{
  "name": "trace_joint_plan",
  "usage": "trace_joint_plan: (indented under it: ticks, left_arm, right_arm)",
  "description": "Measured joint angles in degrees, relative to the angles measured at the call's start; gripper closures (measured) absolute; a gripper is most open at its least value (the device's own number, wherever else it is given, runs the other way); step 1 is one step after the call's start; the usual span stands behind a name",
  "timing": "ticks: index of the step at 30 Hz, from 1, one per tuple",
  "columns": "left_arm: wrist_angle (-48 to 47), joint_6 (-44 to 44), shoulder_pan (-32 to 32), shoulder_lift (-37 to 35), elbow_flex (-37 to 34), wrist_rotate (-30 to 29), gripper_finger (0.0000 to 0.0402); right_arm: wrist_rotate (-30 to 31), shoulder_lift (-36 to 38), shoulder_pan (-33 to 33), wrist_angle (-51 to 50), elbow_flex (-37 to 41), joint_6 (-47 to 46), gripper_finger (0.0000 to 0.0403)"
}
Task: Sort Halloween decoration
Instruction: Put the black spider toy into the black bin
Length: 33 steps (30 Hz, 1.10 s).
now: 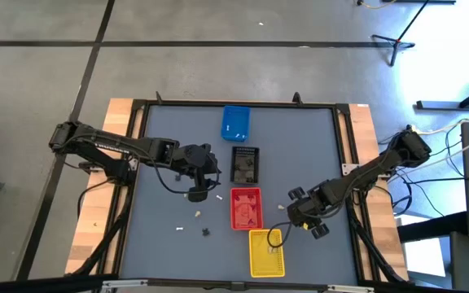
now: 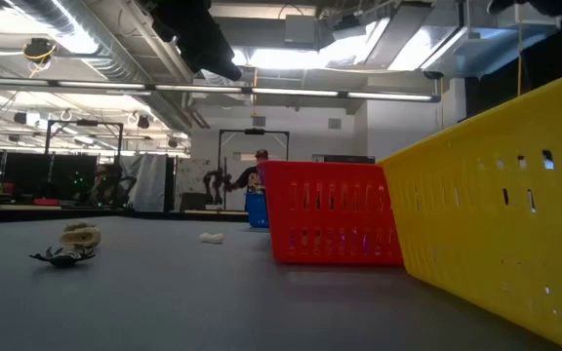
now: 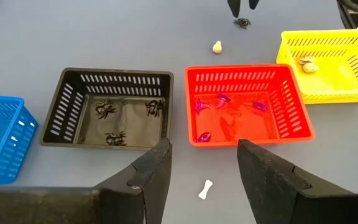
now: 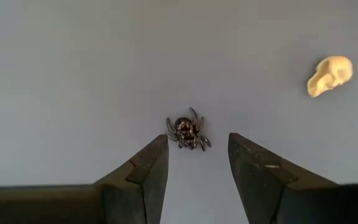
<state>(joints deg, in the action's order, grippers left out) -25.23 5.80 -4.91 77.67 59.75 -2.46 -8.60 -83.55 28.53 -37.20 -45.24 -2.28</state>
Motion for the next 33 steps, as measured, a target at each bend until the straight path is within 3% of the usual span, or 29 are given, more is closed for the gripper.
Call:
trace_joint_plan:
  ticks: [9,16,22,33]
  left_arm:
    - [0.0,0.0,0.0,0.0,0.0,0.0,0.0227]
    - [0.0,0.0,0.0,0.0,0.0,0.0,0.0227]
    - [0.0,0.0,0.0,0.0,0.0,0.0,0.0227]
    - [0.0,0.0,0.0,0.0,0.0,0.0,0.0227]
  right_arm:
    - [0.0,0.0,0.0,4.8,3.2,0.1,0.0237]
    - [0.9,0.0,3.9,4.6,3.2,3.6,0.0237]
    - [9.3,0.0,6.5,4.6,3.2,4.2,0.0237]
    - [8.1,0.0,6.4,4.6,3.2,5.2,0.0237]
